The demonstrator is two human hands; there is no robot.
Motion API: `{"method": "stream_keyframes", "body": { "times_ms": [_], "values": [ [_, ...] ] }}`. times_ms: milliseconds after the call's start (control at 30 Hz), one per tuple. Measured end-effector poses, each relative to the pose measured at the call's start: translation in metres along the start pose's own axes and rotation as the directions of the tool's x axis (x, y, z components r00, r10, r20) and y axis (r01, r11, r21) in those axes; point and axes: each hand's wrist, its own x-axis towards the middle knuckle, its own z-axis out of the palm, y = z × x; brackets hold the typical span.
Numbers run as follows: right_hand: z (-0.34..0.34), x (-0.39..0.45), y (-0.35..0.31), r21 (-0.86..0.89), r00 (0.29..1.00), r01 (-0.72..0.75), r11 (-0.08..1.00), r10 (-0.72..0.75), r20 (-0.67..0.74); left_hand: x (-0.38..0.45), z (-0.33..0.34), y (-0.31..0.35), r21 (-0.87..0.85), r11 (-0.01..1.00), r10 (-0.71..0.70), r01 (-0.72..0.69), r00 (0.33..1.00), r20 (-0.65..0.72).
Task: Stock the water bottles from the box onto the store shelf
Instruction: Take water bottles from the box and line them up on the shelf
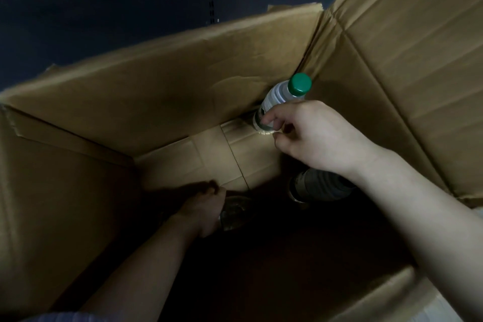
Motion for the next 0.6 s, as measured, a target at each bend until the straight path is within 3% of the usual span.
{"method": "stream_keyframes", "body": {
  "times_ms": [600],
  "values": [
    [-0.047,-0.020,-0.028,0.044,0.993,-0.033,0.998,0.038,-0.112,-0.057,-0.031,0.013,-0.221,0.968,0.095,-0.119,0.988,-0.118]
  ]
}}
